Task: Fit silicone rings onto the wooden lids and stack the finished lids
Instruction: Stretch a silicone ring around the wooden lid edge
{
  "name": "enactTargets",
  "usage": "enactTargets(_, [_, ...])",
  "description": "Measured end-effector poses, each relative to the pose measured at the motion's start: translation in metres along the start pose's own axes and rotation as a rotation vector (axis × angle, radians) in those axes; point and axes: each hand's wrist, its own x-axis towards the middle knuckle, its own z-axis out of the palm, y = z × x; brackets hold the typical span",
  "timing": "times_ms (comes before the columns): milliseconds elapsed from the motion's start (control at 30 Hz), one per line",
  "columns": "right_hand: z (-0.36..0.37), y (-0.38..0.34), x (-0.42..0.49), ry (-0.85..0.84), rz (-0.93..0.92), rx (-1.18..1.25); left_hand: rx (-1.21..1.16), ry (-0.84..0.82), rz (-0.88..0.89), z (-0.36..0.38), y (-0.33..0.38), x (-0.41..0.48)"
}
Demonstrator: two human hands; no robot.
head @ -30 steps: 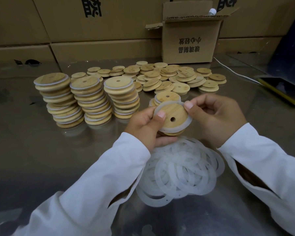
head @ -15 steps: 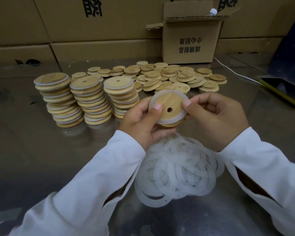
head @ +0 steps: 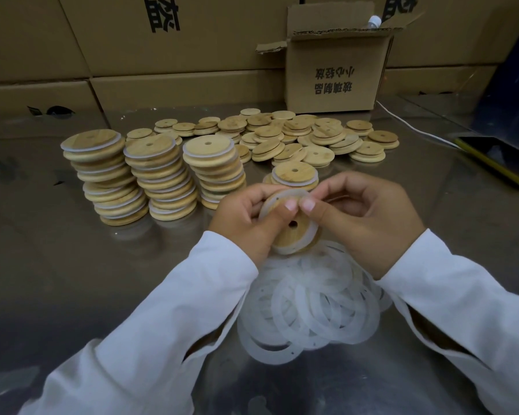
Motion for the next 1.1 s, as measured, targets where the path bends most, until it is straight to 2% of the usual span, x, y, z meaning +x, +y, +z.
enactTargets(233, [0.001, 0.003, 0.002, 0.086, 0.025, 0.031, 0.025, 0.01, 0.023, -0.001, 0.002, 0.001])
enactTargets(500, [-0.008, -0.005, 0.006, 0.037, 0.091, 0.023, -0.045, 0.025, -0.016, -0.001, -0.002, 0.003])
enactTargets(800, [-0.015, -0.011, 0.009, -0.079, 0.093, -0.048, -0.282, -0.017, -0.134, -0.006, 0.002, 0.006])
enactTargets(1100, [-0.017, -0.007, 0.008, -0.078, 0.132, -0.084, -0.265, 0.021, -0.113, -0.006, 0.002, 0.007])
